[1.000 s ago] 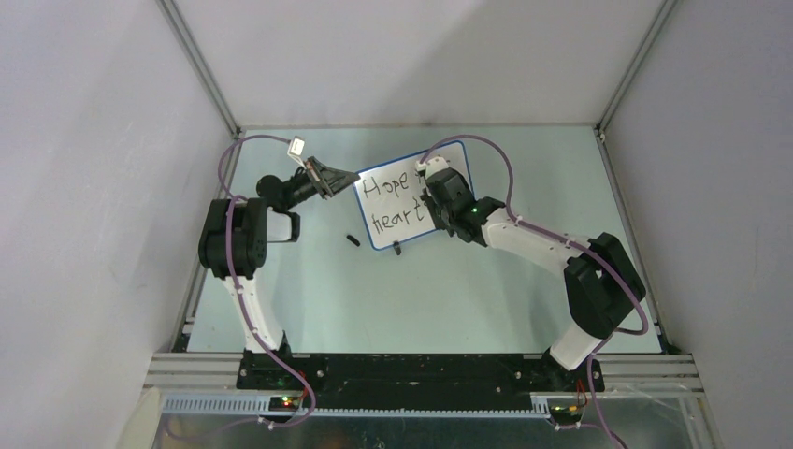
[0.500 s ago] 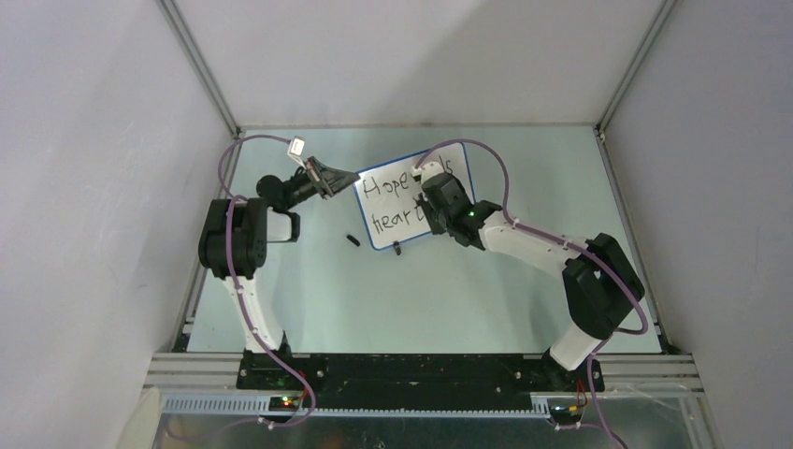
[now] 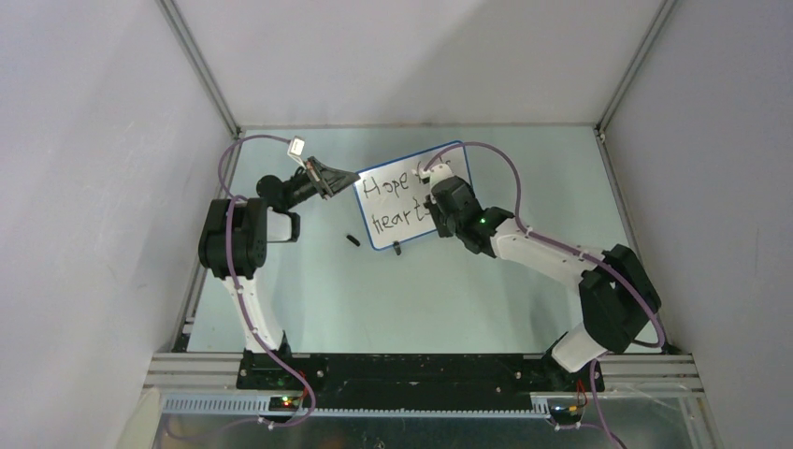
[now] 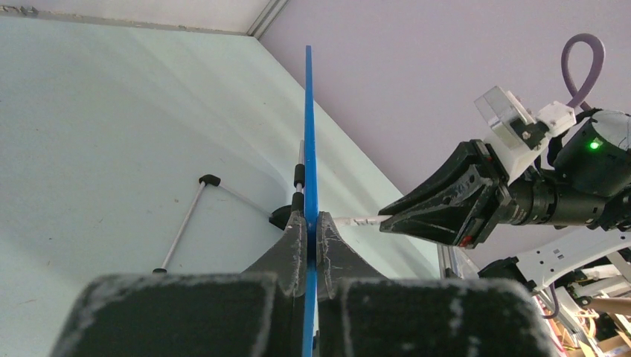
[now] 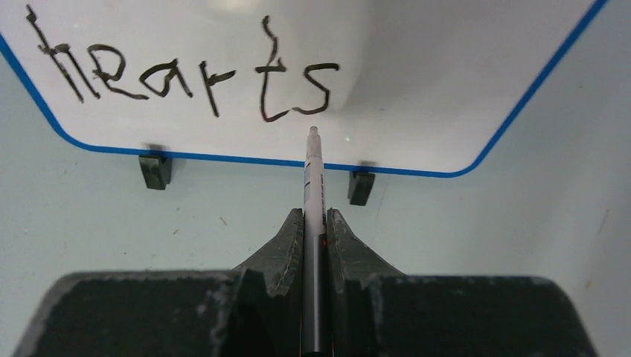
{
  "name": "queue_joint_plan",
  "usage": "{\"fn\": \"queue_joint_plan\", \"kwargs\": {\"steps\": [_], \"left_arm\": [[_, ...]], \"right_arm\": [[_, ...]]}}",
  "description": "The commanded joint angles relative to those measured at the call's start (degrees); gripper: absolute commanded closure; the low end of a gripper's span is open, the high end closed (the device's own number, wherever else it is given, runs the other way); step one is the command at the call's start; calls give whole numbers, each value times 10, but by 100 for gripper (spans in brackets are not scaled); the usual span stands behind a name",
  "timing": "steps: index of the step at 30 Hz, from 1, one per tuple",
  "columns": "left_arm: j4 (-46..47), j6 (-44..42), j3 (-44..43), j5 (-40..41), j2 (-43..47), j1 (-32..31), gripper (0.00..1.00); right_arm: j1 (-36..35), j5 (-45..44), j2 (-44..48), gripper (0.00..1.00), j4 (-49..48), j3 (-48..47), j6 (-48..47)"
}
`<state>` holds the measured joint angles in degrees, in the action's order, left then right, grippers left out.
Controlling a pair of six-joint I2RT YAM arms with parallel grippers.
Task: Write a sentence on the whiteboard
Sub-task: Write a sentence on the whiteboard, then pick up the pen cap.
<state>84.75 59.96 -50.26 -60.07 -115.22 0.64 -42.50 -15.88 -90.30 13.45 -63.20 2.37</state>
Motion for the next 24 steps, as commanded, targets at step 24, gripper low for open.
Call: {"fn": "queue_joint_plan", "kwargs": {"steps": [24], "left_arm": [[28, -2, -8, -18, 1, -8, 100]], "right_arm": [[44, -1, -34, 100, -47, -17, 7]]}}
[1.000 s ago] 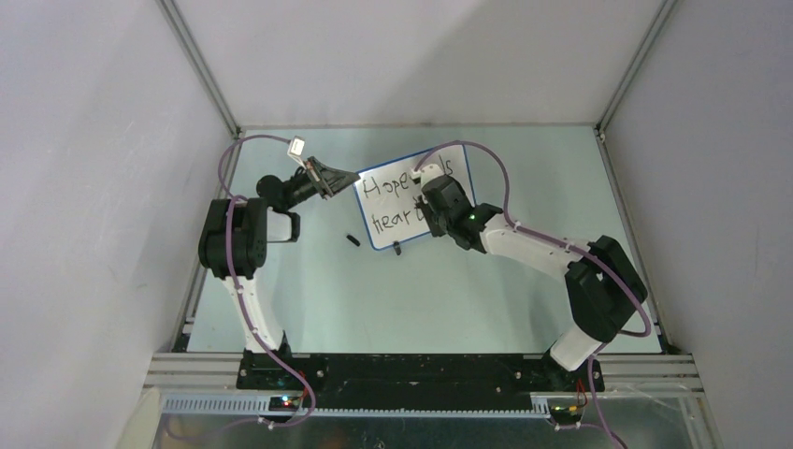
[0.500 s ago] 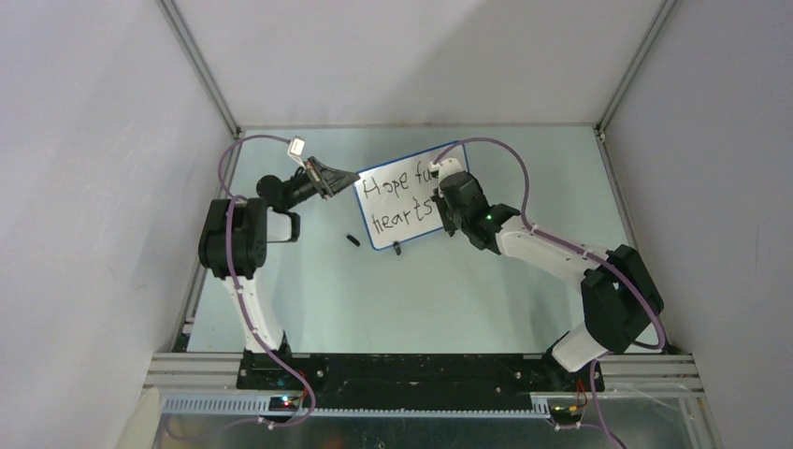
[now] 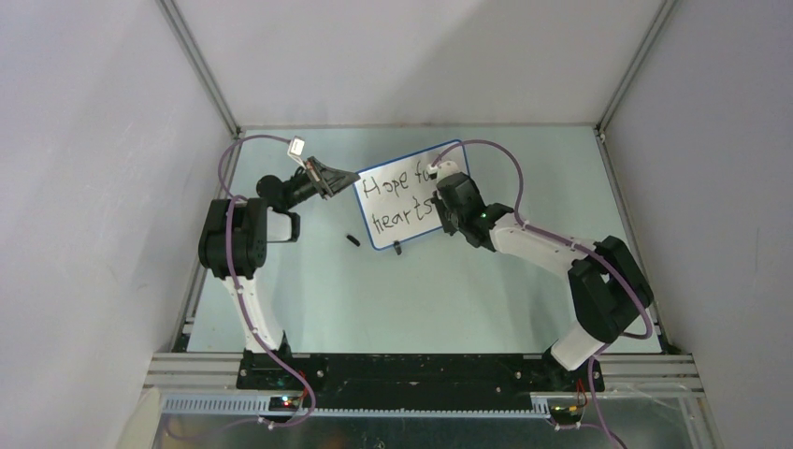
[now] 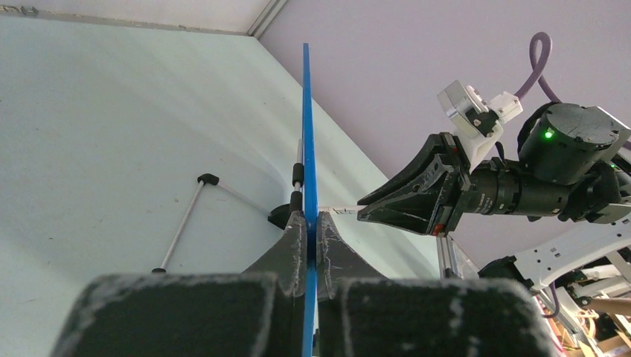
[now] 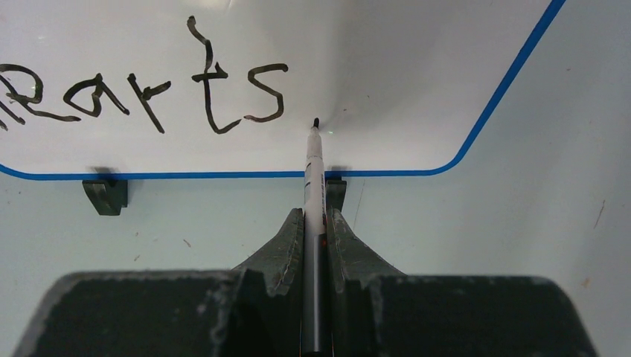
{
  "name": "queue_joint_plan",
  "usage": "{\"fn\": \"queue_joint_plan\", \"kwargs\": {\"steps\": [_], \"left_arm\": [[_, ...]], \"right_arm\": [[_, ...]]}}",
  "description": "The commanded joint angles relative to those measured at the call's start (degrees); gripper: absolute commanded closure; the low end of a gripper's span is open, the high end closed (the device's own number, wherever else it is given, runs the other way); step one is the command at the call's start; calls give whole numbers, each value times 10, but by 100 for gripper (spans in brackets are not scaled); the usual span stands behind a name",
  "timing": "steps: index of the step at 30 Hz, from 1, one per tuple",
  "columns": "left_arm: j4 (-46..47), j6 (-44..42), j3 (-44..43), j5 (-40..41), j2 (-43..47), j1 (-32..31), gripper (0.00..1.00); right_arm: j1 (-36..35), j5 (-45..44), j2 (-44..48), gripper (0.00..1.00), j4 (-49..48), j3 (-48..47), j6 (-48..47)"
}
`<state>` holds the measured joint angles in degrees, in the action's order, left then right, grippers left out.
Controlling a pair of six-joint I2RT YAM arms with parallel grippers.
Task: Write a sentence on the whiteboard
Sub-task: Pick up the pen cap.
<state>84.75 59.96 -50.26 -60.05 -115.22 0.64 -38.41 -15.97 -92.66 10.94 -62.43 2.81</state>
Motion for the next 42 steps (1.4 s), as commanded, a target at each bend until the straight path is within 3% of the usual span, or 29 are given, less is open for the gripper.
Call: {"fn": "queue_joint_plan", "kwargs": {"steps": [1, 7, 12, 20, 27, 31, 34, 36, 42], "left_arm": [[28, -1, -8, -18, 2, -8, 100], [28, -1, -7, -19, 2, -8, 100], [28, -2, -6, -17, 2, -8, 99], [27, -5, 1, -14, 11, 7, 82], [28, -10, 10, -11, 26, 12, 49], [28, -15, 18, -10, 36, 13, 39], [28, -19, 26, -6, 50, 17, 13], [28, -24, 37, 2, 63, 22, 3], [28, -36, 102, 62, 124, 49, 1]], "right_arm": [[5, 0, -12, 100, -21, -26, 3], [5, -6, 10, 100, -4, -27, 8], [-2, -19, 83, 100, -3, 0, 8], [6, -8, 141, 100, -36, 43, 25], [10, 2, 152, 100, -40, 47, 30], [12, 5, 155, 100, -39, 47, 31], [13, 9, 160, 100, -38, 47, 36], [15, 11, 170, 100, -40, 52, 41], [28, 83, 238, 100, -60, 104, 75]]}}
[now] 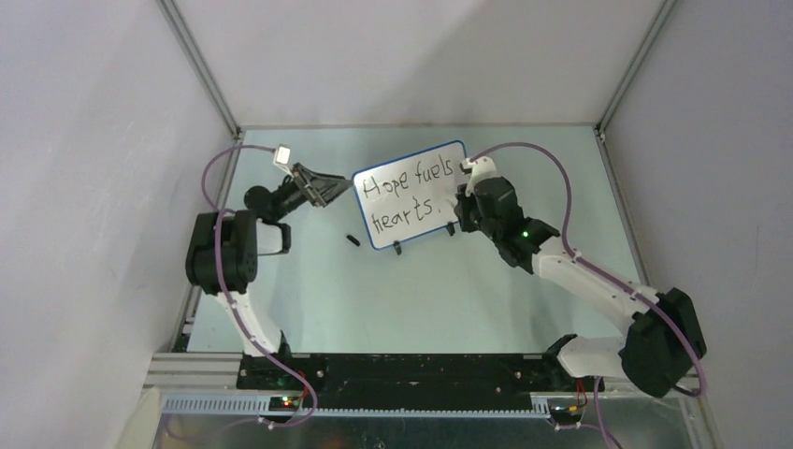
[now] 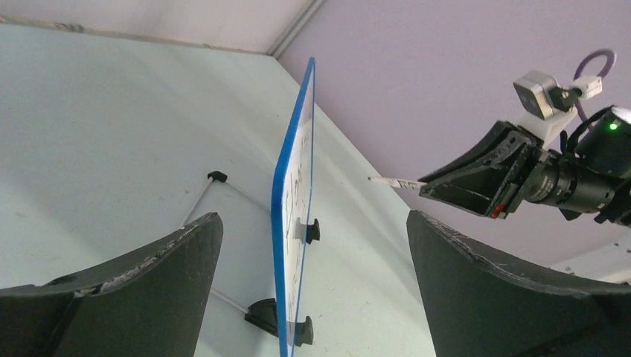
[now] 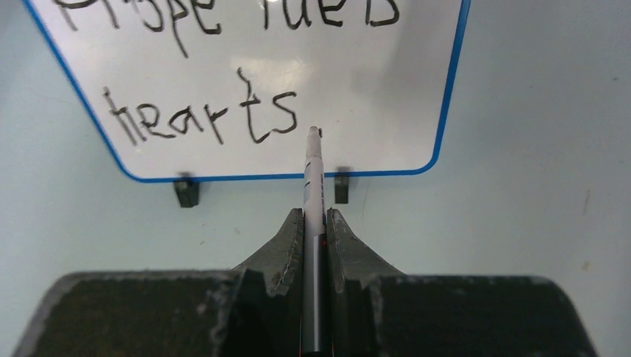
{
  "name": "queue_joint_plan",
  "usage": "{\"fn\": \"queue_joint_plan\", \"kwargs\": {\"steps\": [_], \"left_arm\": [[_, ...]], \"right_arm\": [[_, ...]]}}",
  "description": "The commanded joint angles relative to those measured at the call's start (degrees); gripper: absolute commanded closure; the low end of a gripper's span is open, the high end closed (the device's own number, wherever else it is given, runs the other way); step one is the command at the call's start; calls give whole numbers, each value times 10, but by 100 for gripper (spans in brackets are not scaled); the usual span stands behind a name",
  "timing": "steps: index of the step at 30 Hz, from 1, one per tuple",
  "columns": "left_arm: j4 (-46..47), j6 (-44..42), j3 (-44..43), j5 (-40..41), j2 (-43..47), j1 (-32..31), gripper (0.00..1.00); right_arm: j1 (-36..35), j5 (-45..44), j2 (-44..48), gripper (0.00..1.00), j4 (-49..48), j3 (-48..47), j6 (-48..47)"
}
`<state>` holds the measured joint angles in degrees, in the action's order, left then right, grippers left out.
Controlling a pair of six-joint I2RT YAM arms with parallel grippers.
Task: Write a sentence on the whiteboard
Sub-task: Pick up the pen cap.
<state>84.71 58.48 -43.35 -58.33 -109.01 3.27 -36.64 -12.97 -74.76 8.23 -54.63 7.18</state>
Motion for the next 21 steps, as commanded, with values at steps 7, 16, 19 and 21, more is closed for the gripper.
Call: {"fn": "queue_joint_plan", "kwargs": {"steps": [7, 16, 19, 21], "left_arm": [[-6, -7, 172, 141, 165, 68, 1], [-550, -129, 176, 348, 372, 62, 1], [-773, -132, 125, 502, 437, 62, 1], [-879, -116, 95, 568, 450, 62, 1]], "right_arm": [[26, 143, 142, 100, -33, 82, 62], [28, 160, 192, 100, -36, 121, 76], [28, 164, 205, 100, -37, 127, 80], [28, 166, 211, 100, -42, 133, 82]]}}
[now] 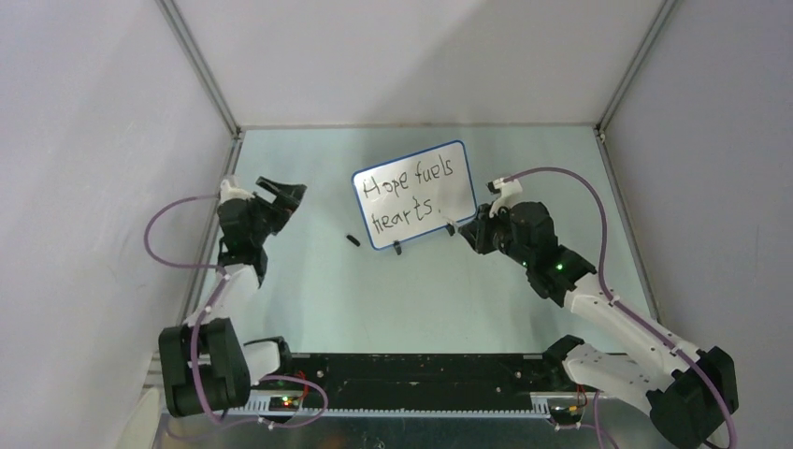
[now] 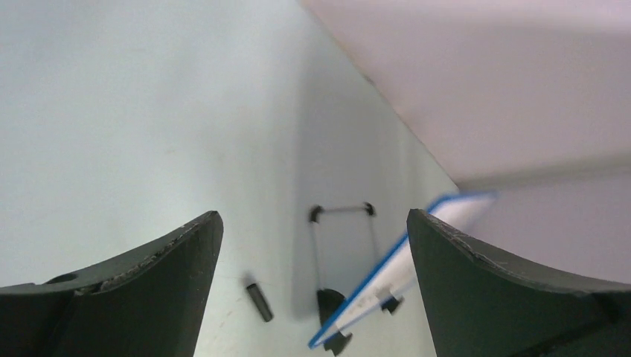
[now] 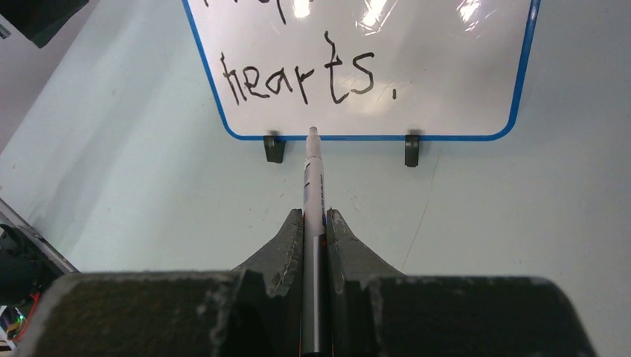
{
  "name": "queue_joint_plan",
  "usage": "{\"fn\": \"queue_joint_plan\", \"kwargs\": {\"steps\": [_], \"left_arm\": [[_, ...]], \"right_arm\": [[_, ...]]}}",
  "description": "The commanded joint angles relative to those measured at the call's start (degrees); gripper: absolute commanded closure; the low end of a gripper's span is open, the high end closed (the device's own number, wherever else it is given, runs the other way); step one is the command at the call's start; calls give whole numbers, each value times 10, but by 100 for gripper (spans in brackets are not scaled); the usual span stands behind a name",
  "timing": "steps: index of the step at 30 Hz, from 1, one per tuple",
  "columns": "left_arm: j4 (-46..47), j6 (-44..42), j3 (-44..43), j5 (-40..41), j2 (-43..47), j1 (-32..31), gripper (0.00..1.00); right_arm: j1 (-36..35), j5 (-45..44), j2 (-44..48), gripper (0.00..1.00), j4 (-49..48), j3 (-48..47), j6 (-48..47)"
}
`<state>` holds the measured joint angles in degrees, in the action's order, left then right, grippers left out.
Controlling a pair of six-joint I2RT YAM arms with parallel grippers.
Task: Write a sentence on the whiteboard
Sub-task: Pick up the pen cap.
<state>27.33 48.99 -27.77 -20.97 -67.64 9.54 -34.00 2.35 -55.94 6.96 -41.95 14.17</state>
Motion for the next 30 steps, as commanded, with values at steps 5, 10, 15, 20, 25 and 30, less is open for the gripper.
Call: {"fn": "queue_joint_plan", "kwargs": {"steps": [5, 10, 15, 20, 25, 30], "left_arm": [[-376, 82, -83, 79, -42, 61, 0], [-606, 90, -238, 233, -73, -6, 4], [-732, 139, -336, 273, -118, -67, 14], [-728, 193, -358, 270, -166, -125, 22], [-759, 202, -439, 266, -257, -182, 23], [-765, 246, -459, 262, -310, -223, 28]], "right_arm": [[2, 23, 35, 100, -44, 12, 20], [2, 17, 52, 100, -41, 12, 19], [5, 5, 70, 100, -39, 17, 16], [12, 3, 79, 100, -36, 17, 14], [22, 12, 74, 100, -39, 17, 15], [34, 20, 68, 100, -37, 17, 19]]}}
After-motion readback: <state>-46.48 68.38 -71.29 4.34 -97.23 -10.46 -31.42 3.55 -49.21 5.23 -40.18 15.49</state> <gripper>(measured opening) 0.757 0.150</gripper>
